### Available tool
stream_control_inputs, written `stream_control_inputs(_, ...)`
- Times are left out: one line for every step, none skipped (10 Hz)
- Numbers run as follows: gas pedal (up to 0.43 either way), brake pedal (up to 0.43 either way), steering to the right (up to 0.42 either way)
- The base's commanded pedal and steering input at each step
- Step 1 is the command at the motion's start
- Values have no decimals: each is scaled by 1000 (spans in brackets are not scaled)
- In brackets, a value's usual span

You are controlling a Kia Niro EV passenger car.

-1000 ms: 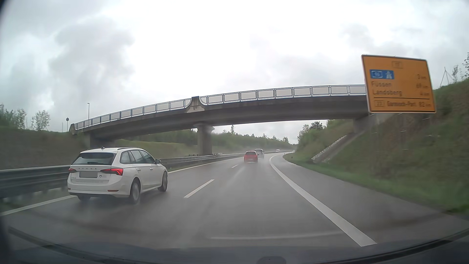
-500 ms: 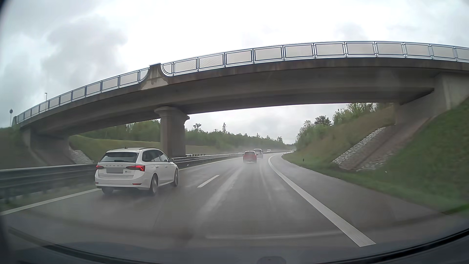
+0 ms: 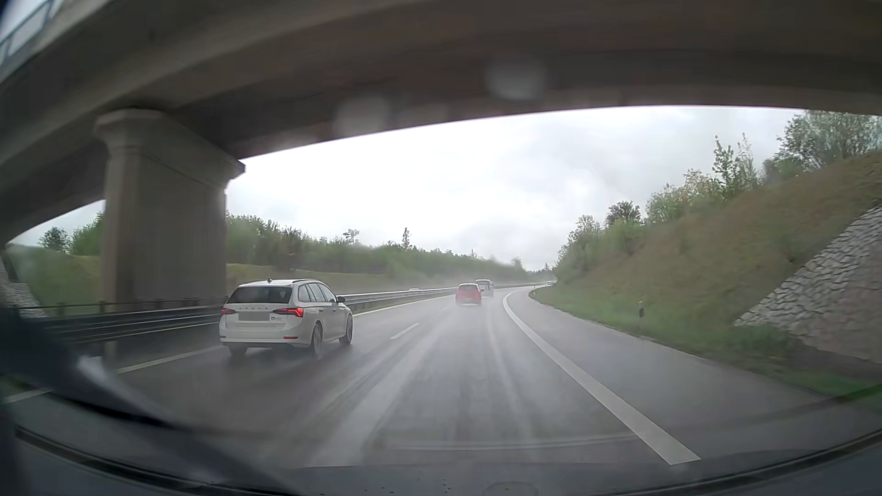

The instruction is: Follow the waypoints while adhering to traffic rules and regulations

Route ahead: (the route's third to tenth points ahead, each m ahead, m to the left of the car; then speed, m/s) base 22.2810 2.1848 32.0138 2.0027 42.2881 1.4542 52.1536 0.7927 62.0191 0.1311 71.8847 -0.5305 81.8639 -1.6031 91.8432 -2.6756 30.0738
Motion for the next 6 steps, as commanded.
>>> stream_control_inputs(280,0,9)
stream_control_inputs(280,0,9)
stream_control_inputs(280,0,9)
stream_control_inputs(280,0,9)
stream_control_inputs(280,0,9)
stream_control_inputs(280,0,9)
